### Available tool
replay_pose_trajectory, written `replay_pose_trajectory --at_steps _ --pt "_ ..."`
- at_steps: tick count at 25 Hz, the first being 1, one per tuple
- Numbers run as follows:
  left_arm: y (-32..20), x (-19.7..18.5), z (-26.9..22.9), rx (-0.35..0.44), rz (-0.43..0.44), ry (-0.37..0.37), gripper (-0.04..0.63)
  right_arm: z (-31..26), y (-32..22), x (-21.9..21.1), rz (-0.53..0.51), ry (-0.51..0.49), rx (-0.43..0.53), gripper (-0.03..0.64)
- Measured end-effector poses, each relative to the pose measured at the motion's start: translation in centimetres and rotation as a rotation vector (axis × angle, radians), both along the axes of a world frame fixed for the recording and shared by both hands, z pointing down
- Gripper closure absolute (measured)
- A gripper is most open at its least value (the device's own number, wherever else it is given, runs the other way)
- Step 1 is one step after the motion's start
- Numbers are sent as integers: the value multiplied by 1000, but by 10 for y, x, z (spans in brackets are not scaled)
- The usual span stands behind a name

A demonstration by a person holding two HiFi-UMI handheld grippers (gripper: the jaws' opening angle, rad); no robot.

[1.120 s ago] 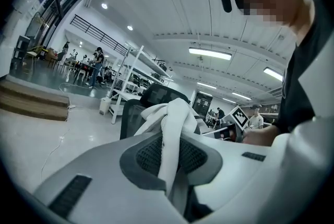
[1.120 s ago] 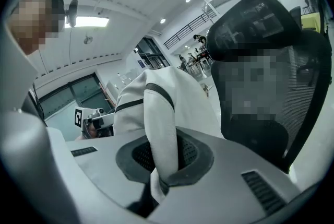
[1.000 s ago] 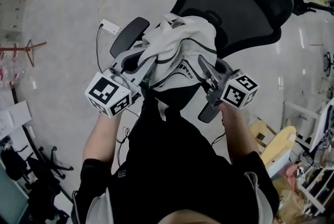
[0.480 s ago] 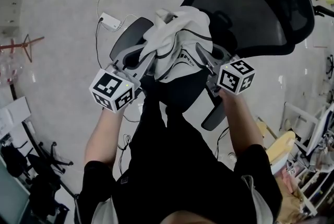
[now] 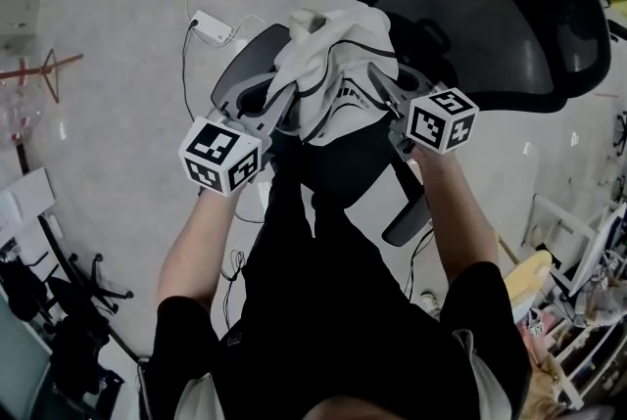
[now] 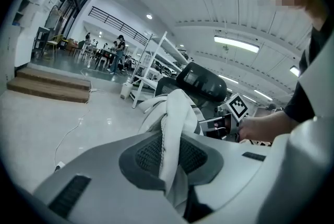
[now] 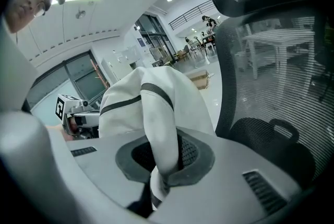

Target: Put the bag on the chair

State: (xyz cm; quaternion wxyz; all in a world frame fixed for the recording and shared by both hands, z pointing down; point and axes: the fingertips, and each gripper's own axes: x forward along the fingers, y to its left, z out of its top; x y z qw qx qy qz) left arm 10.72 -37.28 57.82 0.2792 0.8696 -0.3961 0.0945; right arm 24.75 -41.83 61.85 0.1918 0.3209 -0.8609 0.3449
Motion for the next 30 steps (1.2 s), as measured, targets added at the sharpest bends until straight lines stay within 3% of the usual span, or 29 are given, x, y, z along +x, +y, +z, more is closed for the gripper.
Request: replay_pose_trajectory --at_steps 5,9,15,22,26,30 --pt "6 12 7 -37 34 15 520 17 5 17 76 -16 -72 576" --pt "26 35 13 -44 139 0 514 35 22 45 164 -55 -173 510" --pt "57 56 15 -78 175 7 491 43 62 84 235 -33 -225 449" --pt "105 79 11 -83 200 -18 391 23 117 132 231 58 -174 431" --pt "127 77 5 -97 140 8 380 -13 131 156 268 -5 -108 431" --pt "140 75 -10 -88 76 20 380 -40 152 166 241 -64 -75 431"
